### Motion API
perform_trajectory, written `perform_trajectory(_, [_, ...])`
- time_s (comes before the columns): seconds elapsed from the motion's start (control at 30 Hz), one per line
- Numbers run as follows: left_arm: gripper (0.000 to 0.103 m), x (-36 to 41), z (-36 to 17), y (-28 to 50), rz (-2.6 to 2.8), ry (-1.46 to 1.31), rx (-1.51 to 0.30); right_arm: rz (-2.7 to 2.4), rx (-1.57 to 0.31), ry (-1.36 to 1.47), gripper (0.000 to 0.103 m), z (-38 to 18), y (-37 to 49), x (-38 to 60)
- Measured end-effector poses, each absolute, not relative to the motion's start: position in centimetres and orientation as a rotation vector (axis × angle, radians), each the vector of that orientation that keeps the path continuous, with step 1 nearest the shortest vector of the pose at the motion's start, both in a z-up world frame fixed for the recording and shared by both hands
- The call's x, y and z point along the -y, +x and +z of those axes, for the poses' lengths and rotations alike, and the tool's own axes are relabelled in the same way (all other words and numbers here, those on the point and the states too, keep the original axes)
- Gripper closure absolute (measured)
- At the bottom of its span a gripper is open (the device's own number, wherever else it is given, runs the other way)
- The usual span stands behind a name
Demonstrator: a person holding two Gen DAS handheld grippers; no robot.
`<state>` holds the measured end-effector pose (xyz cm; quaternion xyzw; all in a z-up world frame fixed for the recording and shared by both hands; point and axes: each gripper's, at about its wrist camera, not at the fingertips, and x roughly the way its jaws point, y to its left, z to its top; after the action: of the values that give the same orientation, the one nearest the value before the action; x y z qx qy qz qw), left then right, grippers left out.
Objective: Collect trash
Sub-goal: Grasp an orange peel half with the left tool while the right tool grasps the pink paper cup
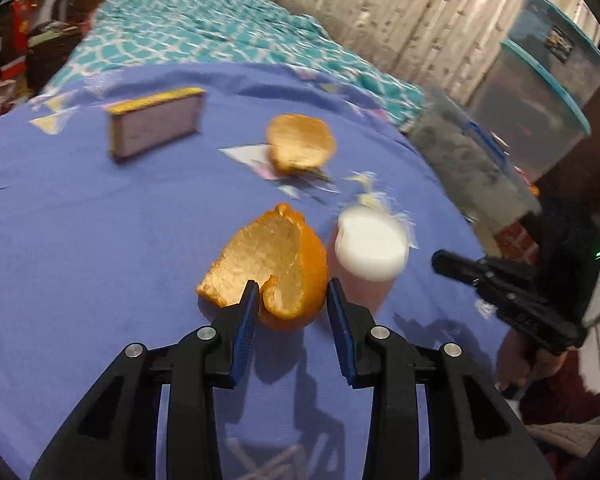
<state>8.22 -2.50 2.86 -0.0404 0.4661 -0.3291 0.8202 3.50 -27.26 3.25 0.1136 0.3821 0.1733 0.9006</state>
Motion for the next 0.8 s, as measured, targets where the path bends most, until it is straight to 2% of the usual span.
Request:
perform_trajectory(0.1, [0.070, 5.8, 3.1, 8.0, -0.729, -0.037, -0.998, 0.316, -0.783, 0.342, 0.101, 1.9, 2.1, 30.4])
perform_trajectory(0.13, [0.070, 7.1, 3.1, 7.9, -0.736, -0.014, -1.001, 0.312, -0.773, 0.362, 0.096, 1.8, 1.9, 30.8])
perform_trajectory(0.37, [0.070, 12.3, 2.3, 7.6, -0.751, 0.047, -1.034, 0.361, -0.791, 0.336, 0.096, 1.0, 1.5, 30.5])
perform_trajectory(0.53, [0.070, 14.7, 2.0, 7.1, -0.770, 0.101, -1.037, 0.414, -0.850, 0.597, 0.093, -2.5, 0.7, 32.7])
perform_trajectory(0.57, [0.070, 14.9, 1.9, 7.1, -0.774, 0.106, -1.041, 0.419, -0.885, 0.630, 0.088, -3.2, 0.7, 32.8])
perform_trajectory(0.6, [0.069, 15.1, 1.8, 7.2, -0.779, 0.108, -1.047, 0.412, -0.896, 0.644, 0.065, -3.6, 0.5, 32.8])
perform_trajectory(0.63, [0.069, 15.1, 1.7, 7.2, -0.781, 0.107, -1.049, 0.409, -0.880, 0.649, 0.032, -3.6, 0.2, 32.7])
perform_trajectory(0.7, [0.069, 15.3, 1.6, 7.3, -0.791, 0.102, -1.053, 0.395, -0.832, 0.622, 0.022, -2.9, -0.5, 32.2])
perform_trajectory(0.8, [0.069, 15.3, 1.5, 7.2, -0.808, 0.088, -1.065, 0.358, -0.823, 0.570, 0.021, -2.1, -0.3, 31.7])
